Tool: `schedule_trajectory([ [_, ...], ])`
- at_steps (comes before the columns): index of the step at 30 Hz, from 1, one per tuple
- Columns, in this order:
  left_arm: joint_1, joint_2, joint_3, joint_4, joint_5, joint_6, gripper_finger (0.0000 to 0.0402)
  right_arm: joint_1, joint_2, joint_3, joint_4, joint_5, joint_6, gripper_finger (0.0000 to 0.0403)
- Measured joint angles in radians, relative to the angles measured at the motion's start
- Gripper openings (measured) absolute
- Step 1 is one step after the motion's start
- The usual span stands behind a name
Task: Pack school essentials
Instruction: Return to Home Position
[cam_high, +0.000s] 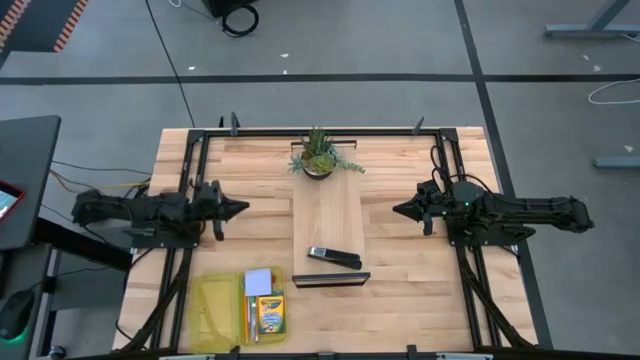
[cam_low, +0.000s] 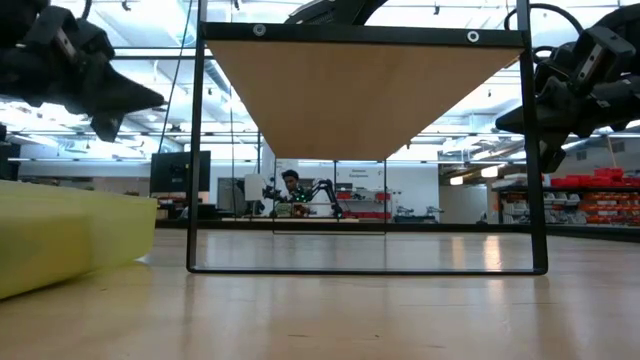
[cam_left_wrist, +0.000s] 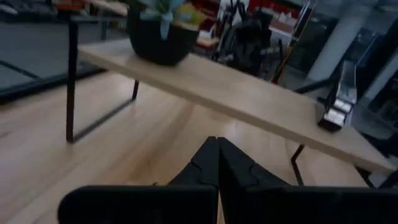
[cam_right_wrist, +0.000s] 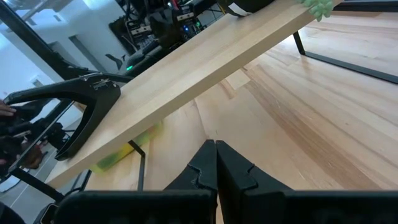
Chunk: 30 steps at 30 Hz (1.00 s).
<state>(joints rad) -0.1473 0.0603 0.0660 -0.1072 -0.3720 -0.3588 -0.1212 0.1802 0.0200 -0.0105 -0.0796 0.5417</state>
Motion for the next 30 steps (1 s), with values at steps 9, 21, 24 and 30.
schedule_trajectory([
  [9, 0.055, -0.059, -0.007, 0.042, -0.056, 0.179, 0.0005, 0.000, 0.000, 0.000, 0.000, 0.000, 0.000, 0.0006],
  [21, 0.125, -0.059, -0.039, 0.213, -0.298, 0.554, 0.0039, 0.000, 0.000, 0.000, 0.000, 0.000, 0.000, 0.0006],
  [24, 0.121, -0.057, -0.057, 0.208, -0.287, 0.529, 0.0034, 0.000, 0.000, 0.000, 0.000, 0.000, 0.000, 0.0006],
  [30, 0.104, -0.056, -0.057, 0.188, -0.285, 0.403, 0.0024, 0.000, 0.000, 0.000, 0.000, 0.000, 0.000, 0.0006],
])
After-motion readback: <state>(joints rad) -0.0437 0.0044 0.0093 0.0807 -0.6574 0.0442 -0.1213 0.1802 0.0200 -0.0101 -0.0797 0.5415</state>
